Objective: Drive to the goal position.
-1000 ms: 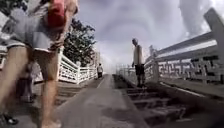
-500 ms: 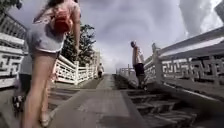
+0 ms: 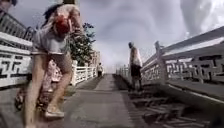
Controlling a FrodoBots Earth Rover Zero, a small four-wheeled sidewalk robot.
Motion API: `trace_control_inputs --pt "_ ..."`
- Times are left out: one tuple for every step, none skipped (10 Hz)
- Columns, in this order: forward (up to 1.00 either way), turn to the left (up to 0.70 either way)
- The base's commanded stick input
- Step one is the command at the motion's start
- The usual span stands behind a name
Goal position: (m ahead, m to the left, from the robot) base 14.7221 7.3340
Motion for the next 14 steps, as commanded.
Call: trace_control_inputs --pt "0.45 0.0" --pt "0.45 0.0" --pt "0.45 0.0" --pt "0.45 0.0" --pt "0.45 0.0" --pt "0.45 0.0" --pt "0.45 0.0" --pt "0.45 0.0" --pt "0.45 0.0" --pt "0.45 0.0" --pt "0.45 0.0" --pt "0.45 0.0" --pt "0.45 0.0" --pt "0.45 0.0"
